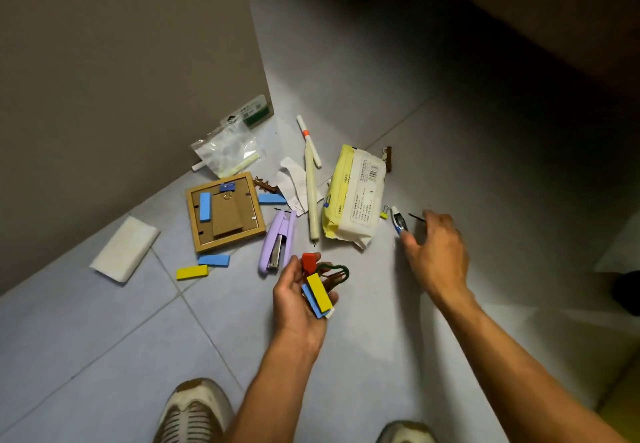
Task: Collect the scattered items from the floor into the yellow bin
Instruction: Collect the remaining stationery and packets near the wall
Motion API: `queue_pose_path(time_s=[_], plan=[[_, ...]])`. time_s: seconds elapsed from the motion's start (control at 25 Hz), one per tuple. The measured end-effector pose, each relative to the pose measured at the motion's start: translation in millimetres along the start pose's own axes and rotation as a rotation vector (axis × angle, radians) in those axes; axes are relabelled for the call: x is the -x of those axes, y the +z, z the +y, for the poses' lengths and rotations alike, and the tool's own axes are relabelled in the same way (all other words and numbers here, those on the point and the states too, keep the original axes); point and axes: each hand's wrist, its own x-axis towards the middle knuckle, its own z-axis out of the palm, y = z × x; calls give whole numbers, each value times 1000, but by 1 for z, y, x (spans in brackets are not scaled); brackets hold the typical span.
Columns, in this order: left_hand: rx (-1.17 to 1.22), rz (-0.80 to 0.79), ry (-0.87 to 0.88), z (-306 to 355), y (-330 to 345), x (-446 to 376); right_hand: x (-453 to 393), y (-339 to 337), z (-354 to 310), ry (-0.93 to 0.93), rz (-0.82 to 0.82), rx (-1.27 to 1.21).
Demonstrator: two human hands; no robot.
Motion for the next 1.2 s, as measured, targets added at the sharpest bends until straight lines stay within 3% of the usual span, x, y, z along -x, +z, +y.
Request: queue_pose_path(time_s=[0.12, 0.24, 0.32, 0.4, 0.52, 0.68, 0.76, 0.84, 0.96, 1.12, 1.2], plan=[[-23, 1, -14, -4, 7, 0, -11, 6, -7, -60, -88, 90], [-10, -40, -46, -10, 19, -1, 22, -4, -19, 4, -37, -346], [4, -77, -47, -14, 27, -2, 61, -15, -28, -146, -62, -531], [44, -129, -62, -17, 33, 1, 83, -22, -38, -216, -70, -528], [99, -134, -10, -16, 29, 2, 46, -20, -62, -108, 65, -430], [96, -72, 17, -5, 16, 6, -16, 9, -109, -41, -170, -157], [94, -55, 33, 2, 11, 9, -27, 21, -113, 38, -196, -174], [108, -47, 68, 12, 7, 12, -24, 17, -101, 42, -130, -354], [217, -90, 118, 31, 7, 16, 26, -3, -55, -113, -121, -625], [230, -100, 194, 56, 9, 18, 97, -15, 3, -458, -463, -313], [178, -97, 178, 59, 14, 20, 79, -10, 5, -456, -390, -328]])
